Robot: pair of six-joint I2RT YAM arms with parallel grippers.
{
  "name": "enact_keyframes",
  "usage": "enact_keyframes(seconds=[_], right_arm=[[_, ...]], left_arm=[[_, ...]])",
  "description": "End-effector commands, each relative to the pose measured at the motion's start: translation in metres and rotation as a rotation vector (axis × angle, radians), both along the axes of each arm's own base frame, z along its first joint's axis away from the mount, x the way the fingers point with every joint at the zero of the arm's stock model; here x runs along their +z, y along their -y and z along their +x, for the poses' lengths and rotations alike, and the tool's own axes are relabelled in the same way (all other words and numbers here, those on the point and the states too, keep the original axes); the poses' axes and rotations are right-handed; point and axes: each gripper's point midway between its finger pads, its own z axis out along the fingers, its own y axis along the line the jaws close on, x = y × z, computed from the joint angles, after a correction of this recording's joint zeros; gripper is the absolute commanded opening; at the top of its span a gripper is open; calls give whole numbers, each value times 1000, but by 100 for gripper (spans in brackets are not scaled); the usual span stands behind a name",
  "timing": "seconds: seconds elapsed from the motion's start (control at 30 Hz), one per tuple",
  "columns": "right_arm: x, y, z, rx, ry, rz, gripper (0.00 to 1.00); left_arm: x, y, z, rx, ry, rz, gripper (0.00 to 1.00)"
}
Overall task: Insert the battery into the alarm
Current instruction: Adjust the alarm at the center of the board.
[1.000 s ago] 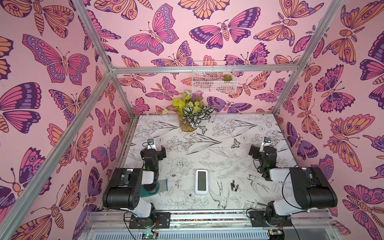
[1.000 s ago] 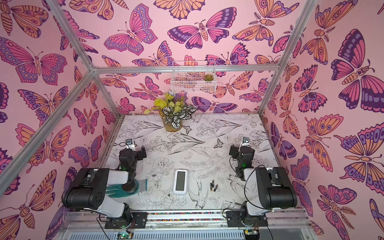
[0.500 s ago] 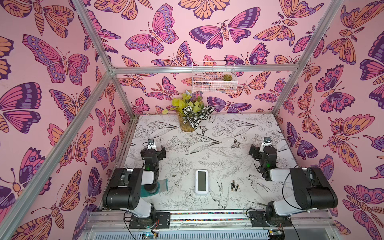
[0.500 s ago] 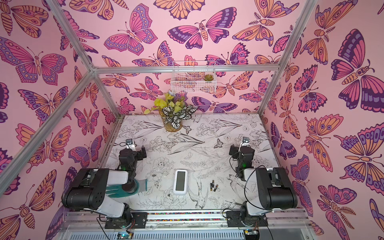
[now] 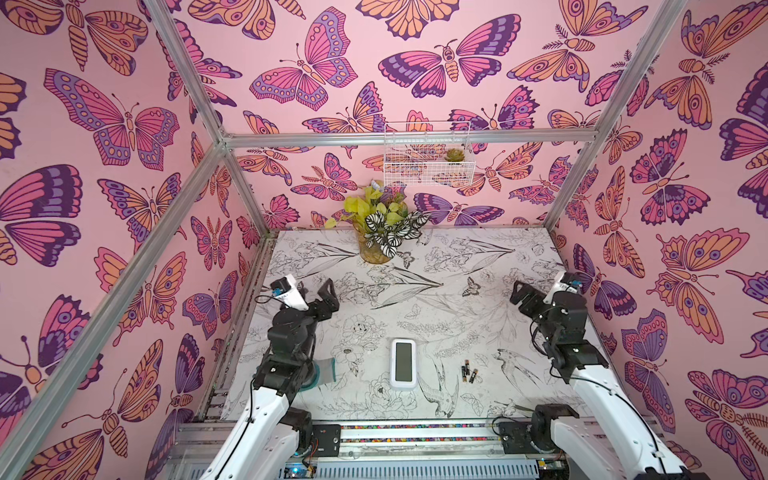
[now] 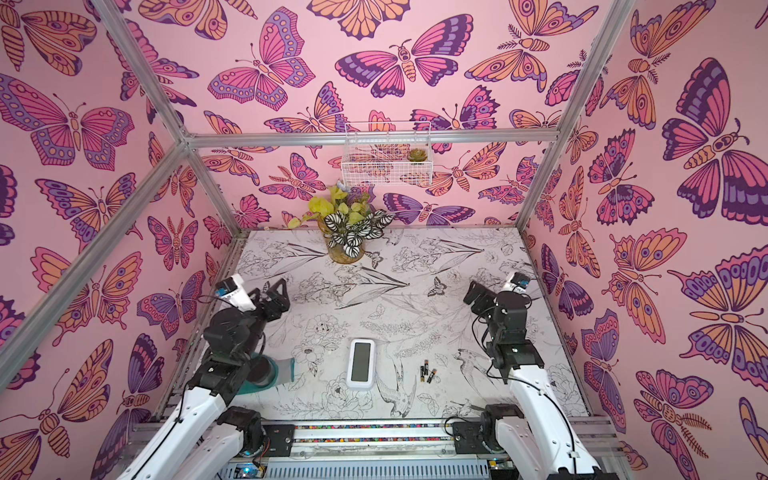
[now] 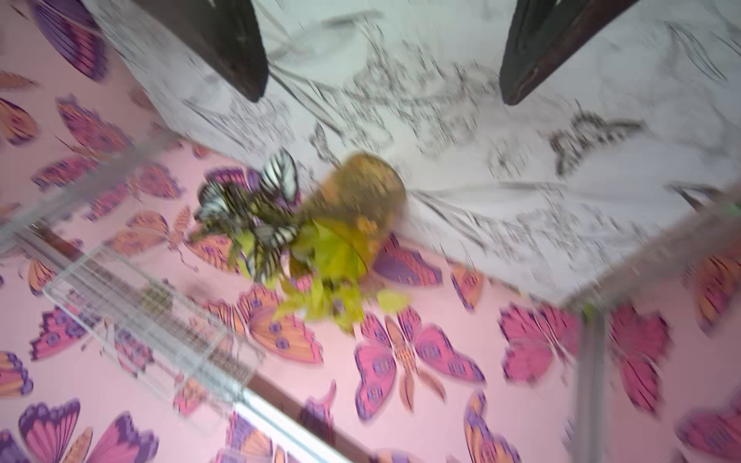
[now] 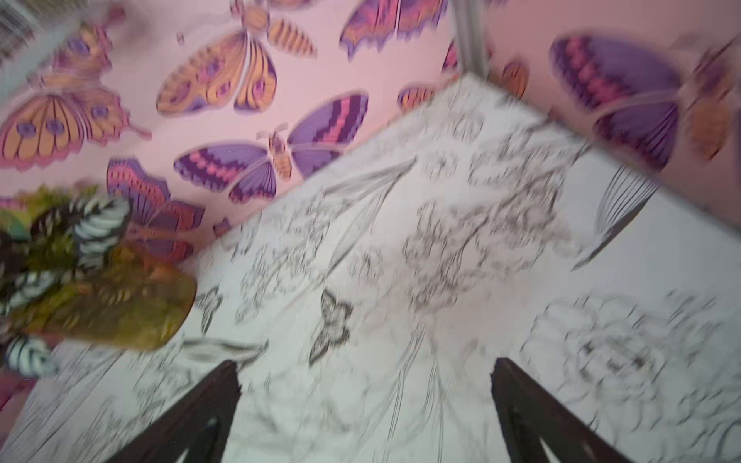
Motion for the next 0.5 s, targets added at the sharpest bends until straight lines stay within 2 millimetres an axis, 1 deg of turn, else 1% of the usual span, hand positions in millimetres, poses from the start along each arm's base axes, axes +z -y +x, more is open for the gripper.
enact_keyframes(seconds=[0.0, 0.03, 0.07, 0.1, 0.17, 0.2, 0.3, 0.33, 0.4, 0.47], right_arm=[[-30, -55, -25, 266, -128, 194, 99], [-33, -61, -29, 305, -134, 203, 99], [-35, -64, -30, 323, -133, 201, 99], [-39, -65, -31, 327, -130, 201, 99], [-36, -69, -31, 354, -120, 207, 99], [-34, -70, -30, 360, -121, 198, 99], [-39, -69, -30, 353, -143, 181, 99], [-41, -69, -30, 352, -149, 178, 99], [-43, -71, -30, 357, -150, 174, 99], [-45, -71, -30, 356, -156, 169, 99]], left_arm=[[-59, 59, -40, -189, -356, 7, 91], [-67, 73, -49, -220, -407, 54, 92], [-74, 85, -56, -243, -450, 100, 98], [-82, 95, -65, -250, -503, 155, 100], [-94, 112, -76, -265, -583, 267, 100], [-100, 116, -81, -240, -635, 312, 100], [-120, 141, -89, -269, -753, 370, 100], [-130, 149, -91, -270, -794, 385, 100], [-139, 169, -97, -297, -824, 420, 100], [-146, 179, -101, -292, -845, 451, 100]])
